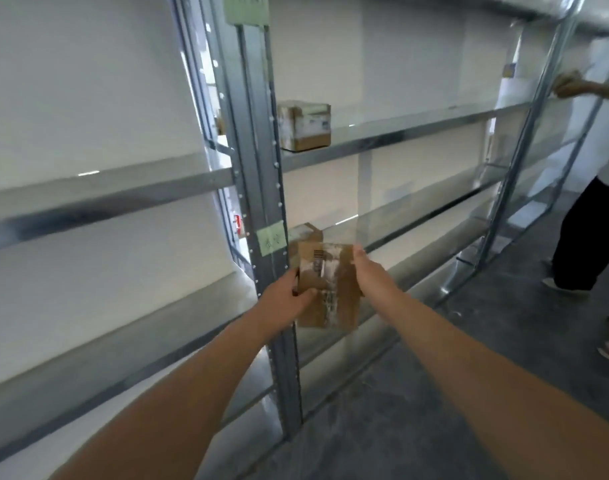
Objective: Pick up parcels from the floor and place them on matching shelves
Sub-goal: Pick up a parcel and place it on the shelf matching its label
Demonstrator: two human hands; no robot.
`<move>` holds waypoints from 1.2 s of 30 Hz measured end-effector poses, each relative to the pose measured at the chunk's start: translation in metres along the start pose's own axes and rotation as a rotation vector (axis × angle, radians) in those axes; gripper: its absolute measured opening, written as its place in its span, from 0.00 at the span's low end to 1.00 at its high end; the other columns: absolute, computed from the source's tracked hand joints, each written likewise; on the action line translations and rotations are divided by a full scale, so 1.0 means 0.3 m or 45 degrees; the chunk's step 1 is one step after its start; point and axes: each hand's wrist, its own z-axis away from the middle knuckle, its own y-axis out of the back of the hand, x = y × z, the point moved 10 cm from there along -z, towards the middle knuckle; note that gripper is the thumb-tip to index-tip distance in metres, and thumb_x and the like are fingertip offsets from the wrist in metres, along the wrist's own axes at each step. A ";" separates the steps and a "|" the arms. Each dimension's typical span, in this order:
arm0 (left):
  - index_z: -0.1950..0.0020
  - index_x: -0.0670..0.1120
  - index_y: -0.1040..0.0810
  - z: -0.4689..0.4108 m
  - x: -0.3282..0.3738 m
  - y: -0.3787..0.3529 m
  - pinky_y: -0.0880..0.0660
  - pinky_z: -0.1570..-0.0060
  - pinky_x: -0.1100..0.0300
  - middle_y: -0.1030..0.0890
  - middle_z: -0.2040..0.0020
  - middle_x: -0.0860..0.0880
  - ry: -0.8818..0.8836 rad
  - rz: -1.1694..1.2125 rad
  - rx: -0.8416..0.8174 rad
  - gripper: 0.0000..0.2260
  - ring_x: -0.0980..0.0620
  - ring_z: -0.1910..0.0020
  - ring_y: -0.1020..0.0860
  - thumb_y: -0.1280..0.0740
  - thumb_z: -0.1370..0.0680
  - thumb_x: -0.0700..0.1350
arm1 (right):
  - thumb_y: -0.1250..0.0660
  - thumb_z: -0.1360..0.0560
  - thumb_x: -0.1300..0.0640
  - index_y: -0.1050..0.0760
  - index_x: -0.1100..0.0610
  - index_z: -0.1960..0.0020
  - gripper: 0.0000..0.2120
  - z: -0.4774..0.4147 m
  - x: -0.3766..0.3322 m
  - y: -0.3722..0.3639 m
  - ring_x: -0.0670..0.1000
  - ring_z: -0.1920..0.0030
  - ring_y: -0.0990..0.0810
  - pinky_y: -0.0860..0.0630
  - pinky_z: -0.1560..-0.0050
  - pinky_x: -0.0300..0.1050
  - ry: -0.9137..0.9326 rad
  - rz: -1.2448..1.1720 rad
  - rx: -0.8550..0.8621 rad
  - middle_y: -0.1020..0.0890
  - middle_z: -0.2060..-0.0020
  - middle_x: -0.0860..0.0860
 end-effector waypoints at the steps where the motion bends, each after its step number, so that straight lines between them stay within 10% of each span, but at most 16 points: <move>1: 0.28 0.51 0.31 0.029 0.028 0.075 0.29 0.46 0.62 0.23 0.41 0.54 -0.027 -0.002 0.061 0.19 0.53 0.44 0.24 0.35 0.18 0.47 | 0.57 0.18 0.38 0.28 0.57 0.30 0.32 0.024 -0.063 -0.026 0.57 0.34 0.25 0.33 0.29 0.52 0.028 -0.032 -0.028 0.23 0.34 0.57; 7: 0.33 0.55 0.33 0.268 0.122 0.482 0.26 0.58 0.77 0.25 0.45 0.62 -0.184 -0.004 0.456 0.14 0.66 0.53 0.21 0.36 0.17 0.46 | 0.63 0.35 0.19 0.26 0.52 0.36 0.49 0.171 -0.387 -0.226 0.56 0.39 0.23 0.31 0.31 0.57 0.196 -0.040 -0.117 0.21 0.40 0.48; 10: 0.38 0.59 0.34 0.396 0.125 0.672 0.26 0.59 0.78 0.25 0.49 0.67 -0.229 0.006 0.639 0.13 0.77 0.54 0.23 0.36 0.17 0.46 | 0.58 0.23 0.30 0.25 0.53 0.38 0.36 0.263 -0.535 -0.364 0.57 0.38 0.23 0.31 0.31 0.57 0.332 -0.125 -0.213 0.20 0.40 0.51; 15: 0.32 0.58 0.31 0.599 0.072 0.938 0.19 0.47 0.62 0.19 0.44 0.57 -0.170 0.041 0.855 0.15 0.58 0.46 0.19 0.35 0.18 0.52 | 0.51 0.17 0.42 0.22 0.53 0.47 0.23 0.444 -0.725 -0.570 0.50 0.50 0.19 0.27 0.44 0.48 0.505 -0.234 -0.340 0.17 0.52 0.48; 21: 0.31 0.55 0.31 0.833 0.025 1.103 0.25 0.63 0.76 0.23 0.49 0.60 -0.158 0.245 0.999 0.17 0.64 0.54 0.21 0.34 0.19 0.50 | 0.41 0.17 0.52 0.23 0.56 0.41 0.12 0.612 -0.868 -0.731 0.52 0.48 0.19 0.22 0.49 0.45 0.702 -0.293 -0.306 0.17 0.48 0.52; 28: 0.31 0.55 0.32 1.017 -0.058 1.283 0.26 0.62 0.77 0.22 0.44 0.56 -0.136 0.329 1.117 0.16 0.62 0.48 0.23 0.35 0.18 0.50 | 0.43 0.20 0.41 0.27 0.54 0.37 0.20 0.797 -0.928 -0.940 0.52 0.45 0.21 0.25 0.38 0.50 0.711 -0.170 -0.551 0.20 0.45 0.50; 36: 0.30 0.56 0.30 1.176 -0.088 1.381 0.24 0.58 0.75 0.19 0.42 0.56 -0.192 0.438 1.230 0.17 0.61 0.44 0.21 0.35 0.18 0.47 | 0.44 0.19 0.41 0.25 0.56 0.43 0.20 0.921 -0.918 -1.025 0.42 0.54 0.24 0.30 0.60 0.39 0.792 -0.307 -0.555 0.20 0.52 0.48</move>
